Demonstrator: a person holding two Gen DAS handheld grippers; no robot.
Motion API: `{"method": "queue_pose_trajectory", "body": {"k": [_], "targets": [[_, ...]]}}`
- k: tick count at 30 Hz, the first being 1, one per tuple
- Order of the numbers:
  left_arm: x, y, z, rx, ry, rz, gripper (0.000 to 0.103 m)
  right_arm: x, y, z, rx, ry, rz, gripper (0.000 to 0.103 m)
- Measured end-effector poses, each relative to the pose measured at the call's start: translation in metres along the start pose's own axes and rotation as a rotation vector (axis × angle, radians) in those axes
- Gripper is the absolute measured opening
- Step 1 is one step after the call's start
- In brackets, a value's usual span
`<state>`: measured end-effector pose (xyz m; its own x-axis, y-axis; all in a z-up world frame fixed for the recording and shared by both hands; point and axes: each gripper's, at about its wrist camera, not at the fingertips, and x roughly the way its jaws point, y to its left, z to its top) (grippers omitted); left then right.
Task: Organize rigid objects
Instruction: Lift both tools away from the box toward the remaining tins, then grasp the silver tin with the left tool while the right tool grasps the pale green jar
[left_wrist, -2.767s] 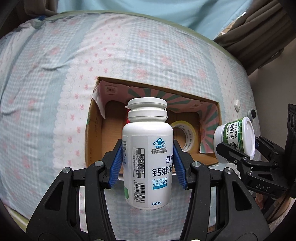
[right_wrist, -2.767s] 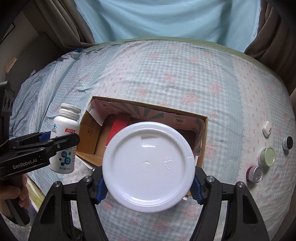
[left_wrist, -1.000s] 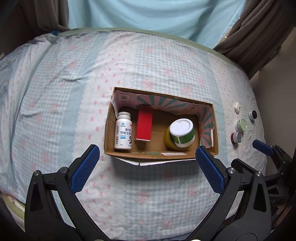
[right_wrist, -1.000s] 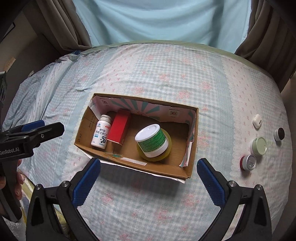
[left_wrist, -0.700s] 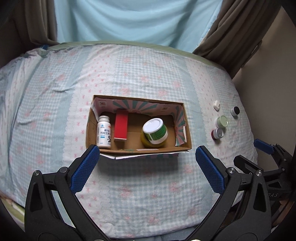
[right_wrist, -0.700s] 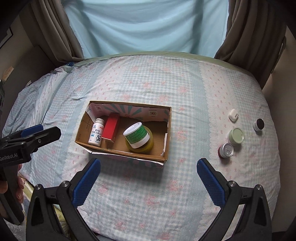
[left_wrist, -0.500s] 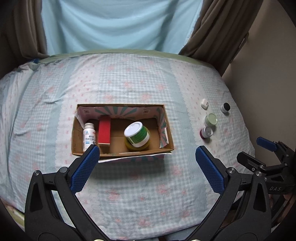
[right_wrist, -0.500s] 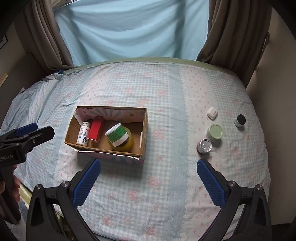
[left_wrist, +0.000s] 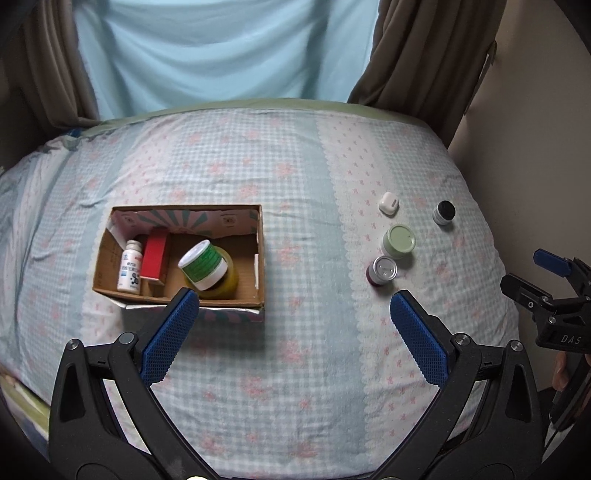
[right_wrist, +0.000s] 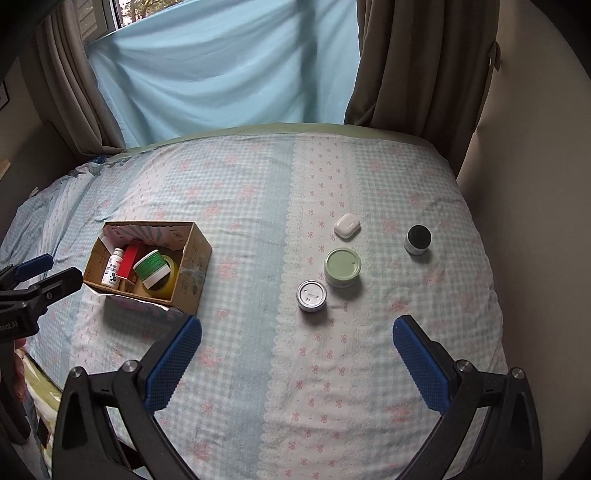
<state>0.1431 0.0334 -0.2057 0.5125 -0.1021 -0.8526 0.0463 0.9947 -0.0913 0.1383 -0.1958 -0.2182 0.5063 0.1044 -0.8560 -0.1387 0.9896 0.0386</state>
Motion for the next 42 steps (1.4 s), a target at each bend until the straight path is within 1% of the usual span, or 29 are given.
{"method": "queue_pose_trajectory", "body": {"k": [3,6,10,15,18,20,24,25,26,27,31,34,35,36,38,39,40,41,42], "targets": [[0.018,-0.03,-0.002,-0.004,0.018,0.005,0.103,0.014,-0.031,0.005,-0.072,0.01,0.01,0.103],[0.038,-0.055,-0.004,0.002,0.017,-0.033,0.103,0.029,-0.057,0.011,-0.126,0.015,0.027,0.103],[0.089,-0.088,-0.014,0.07,0.05,-0.04,0.103,0.058,-0.084,0.012,-0.197,-0.027,0.061,0.103],[0.171,-0.119,-0.036,0.151,0.067,-0.063,0.103,0.119,-0.103,0.005,-0.282,-0.056,0.094,0.103],[0.219,-0.134,-0.049,0.203,0.075,-0.052,0.103,0.157,-0.111,0.0,-0.327,-0.074,0.137,0.103],[0.246,-0.142,-0.055,0.231,0.072,-0.043,0.103,0.184,-0.111,-0.004,-0.37,-0.071,0.139,0.103],[0.291,-0.151,-0.06,0.261,0.067,-0.056,0.102,0.237,-0.11,-0.011,-0.431,-0.055,0.163,0.103],[0.3,-0.152,-0.061,0.268,0.069,-0.059,0.1,0.249,-0.109,-0.012,-0.442,-0.049,0.174,0.099],[0.309,-0.154,-0.062,0.274,0.069,-0.063,0.094,0.26,-0.106,-0.013,-0.453,-0.042,0.184,0.096],[0.316,-0.155,-0.062,0.278,0.071,-0.071,0.09,0.27,-0.105,-0.014,-0.463,-0.037,0.19,0.095],[0.334,-0.159,-0.059,0.286,0.069,-0.093,0.085,0.296,-0.096,-0.013,-0.511,-0.043,0.226,0.092],[0.337,-0.163,-0.054,0.29,0.044,-0.099,0.084,0.307,-0.088,-0.01,-0.545,-0.056,0.234,0.091],[0.337,-0.164,-0.052,0.288,0.038,-0.106,0.082,0.309,-0.087,-0.008,-0.548,-0.057,0.239,0.088],[0.338,-0.165,-0.051,0.285,0.038,-0.112,0.075,0.311,-0.086,-0.006,-0.549,-0.055,0.244,0.085],[0.34,-0.168,-0.048,0.285,0.038,-0.107,0.068,0.315,-0.084,-0.004,-0.548,-0.049,0.253,0.078],[0.34,-0.169,-0.046,0.286,0.034,-0.104,0.063,0.317,-0.084,-0.003,-0.549,-0.047,0.256,0.075],[0.34,-0.169,-0.045,0.285,0.032,-0.102,0.058,0.318,-0.083,-0.002,-0.551,-0.041,0.264,0.069],[0.341,-0.169,-0.043,0.282,0.03,-0.101,0.052,0.319,-0.081,-0.001,-0.55,-0.037,0.27,0.066],[0.341,-0.169,-0.042,0.28,0.032,-0.105,0.05,0.319,-0.081,-0.001,-0.551,-0.039,0.267,0.066]]}}
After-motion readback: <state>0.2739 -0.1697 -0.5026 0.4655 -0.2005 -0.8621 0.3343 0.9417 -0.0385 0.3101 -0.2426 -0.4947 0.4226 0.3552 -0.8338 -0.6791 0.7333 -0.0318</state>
